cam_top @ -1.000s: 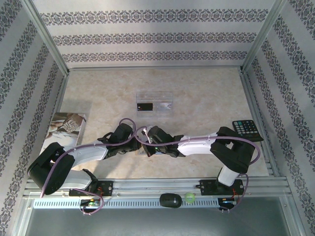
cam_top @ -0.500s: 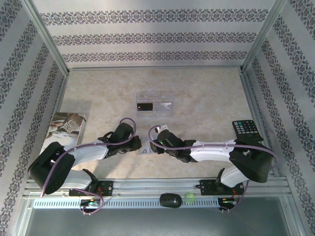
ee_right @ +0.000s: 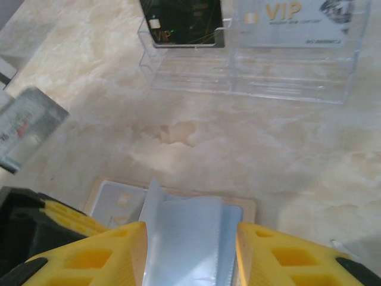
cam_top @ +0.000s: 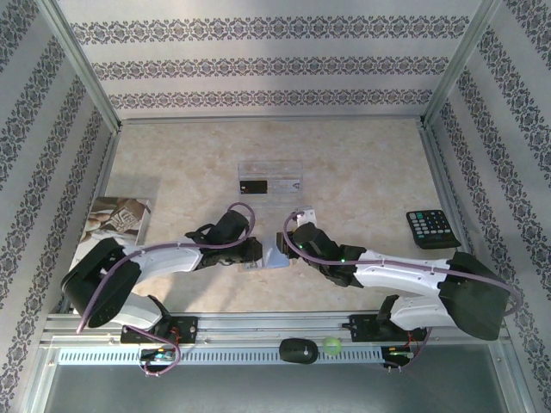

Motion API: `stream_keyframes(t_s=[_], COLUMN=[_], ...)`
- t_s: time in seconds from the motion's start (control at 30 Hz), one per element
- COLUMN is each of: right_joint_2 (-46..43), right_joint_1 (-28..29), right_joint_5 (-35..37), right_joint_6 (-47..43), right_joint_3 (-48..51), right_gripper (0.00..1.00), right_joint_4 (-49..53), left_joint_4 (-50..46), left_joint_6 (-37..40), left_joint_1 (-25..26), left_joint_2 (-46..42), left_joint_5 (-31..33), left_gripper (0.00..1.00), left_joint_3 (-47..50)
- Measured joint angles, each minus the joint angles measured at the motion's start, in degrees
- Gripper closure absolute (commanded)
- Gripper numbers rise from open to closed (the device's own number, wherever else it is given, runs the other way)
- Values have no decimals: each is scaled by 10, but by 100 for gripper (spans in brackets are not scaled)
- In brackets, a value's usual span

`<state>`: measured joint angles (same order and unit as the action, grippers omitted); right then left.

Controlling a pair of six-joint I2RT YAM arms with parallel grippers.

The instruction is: Take the credit cards out of the card holder

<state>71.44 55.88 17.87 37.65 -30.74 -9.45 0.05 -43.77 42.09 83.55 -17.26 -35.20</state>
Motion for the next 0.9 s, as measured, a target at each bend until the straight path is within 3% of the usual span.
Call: stream_keyframes(t_s=[0.23, 0.4, 0.5, 0.63, 0.9], right_joint_2=[-32, -31, -28, -12, 49], right_joint_1=[-14, -18, -21, -26, -37], right_joint_5=[8, 8, 5, -10, -107], right_joint_6=[2, 10, 12, 12, -1], right_joint_3=[17, 18, 18, 15, -31], right_gripper=[57, 58, 57, 57, 73], right_joint_4=[11, 19, 20, 21, 22], left_joint_4=[-3, -3, -6, -7, -13], left_joint_6=[20, 35, 44, 47, 39], left_joint_1=[49, 58, 59, 59, 27], left_joint_2=[95, 148, 147, 106, -79], left_joint_5=[-56, -96, -108, -106, -34], left_gripper=[83, 83, 75, 61, 56], left_joint_3=[-84, -115, -118, -97, -23])
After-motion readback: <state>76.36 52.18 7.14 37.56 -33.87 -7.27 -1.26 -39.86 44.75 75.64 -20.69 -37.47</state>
